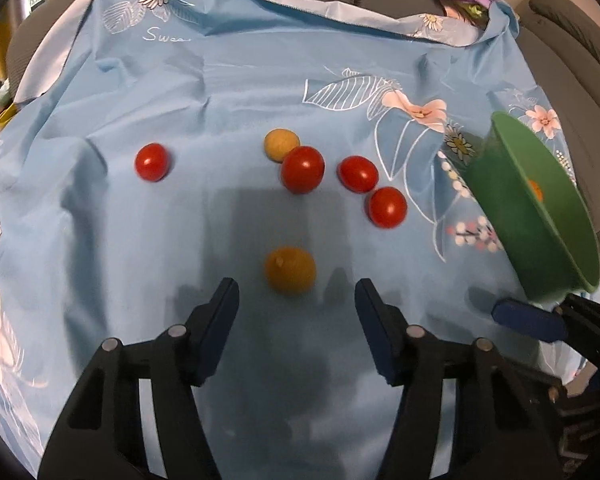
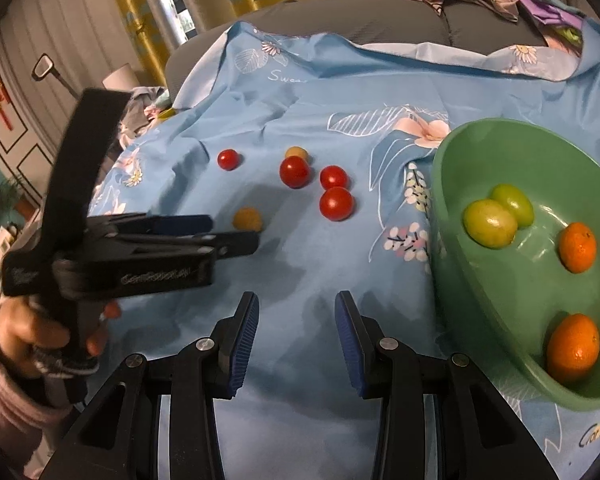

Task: Organize fruits
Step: 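Grasp a small yellow fruit with the left tool while the right tool grasps another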

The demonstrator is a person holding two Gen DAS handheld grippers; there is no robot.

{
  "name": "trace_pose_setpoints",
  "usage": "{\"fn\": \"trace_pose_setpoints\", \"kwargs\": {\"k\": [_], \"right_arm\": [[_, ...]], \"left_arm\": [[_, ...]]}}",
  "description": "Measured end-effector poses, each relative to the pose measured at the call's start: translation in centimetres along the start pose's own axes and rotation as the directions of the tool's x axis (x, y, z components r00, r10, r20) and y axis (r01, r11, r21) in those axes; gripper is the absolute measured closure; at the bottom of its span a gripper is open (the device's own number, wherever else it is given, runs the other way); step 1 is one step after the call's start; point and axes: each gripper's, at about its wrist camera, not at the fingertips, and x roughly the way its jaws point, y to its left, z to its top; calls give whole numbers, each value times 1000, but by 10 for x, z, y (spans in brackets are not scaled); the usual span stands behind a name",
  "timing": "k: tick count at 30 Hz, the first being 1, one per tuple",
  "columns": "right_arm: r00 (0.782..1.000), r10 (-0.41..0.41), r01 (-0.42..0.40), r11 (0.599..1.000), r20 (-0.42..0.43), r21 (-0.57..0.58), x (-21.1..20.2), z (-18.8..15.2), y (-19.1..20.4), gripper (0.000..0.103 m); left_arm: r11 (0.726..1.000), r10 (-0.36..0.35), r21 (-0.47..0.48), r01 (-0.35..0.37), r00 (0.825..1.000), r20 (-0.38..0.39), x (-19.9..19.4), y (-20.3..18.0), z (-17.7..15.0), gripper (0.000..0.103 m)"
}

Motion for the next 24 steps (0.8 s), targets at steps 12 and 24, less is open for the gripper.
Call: {"fn": "trace_pose_setpoints", "kwargs": {"k": [12, 24], "right_arm": [[1000, 12, -12, 1000, -2, 0, 10, 7, -1, 63], [1000, 18, -17, 998, 20, -68, 30, 55, 27, 63]], "left_arm": [[1000, 12, 21, -13, 1000, 7, 12, 5, 6, 75], [990, 50, -140, -28, 986, 157, -52, 85, 7, 75]]}}
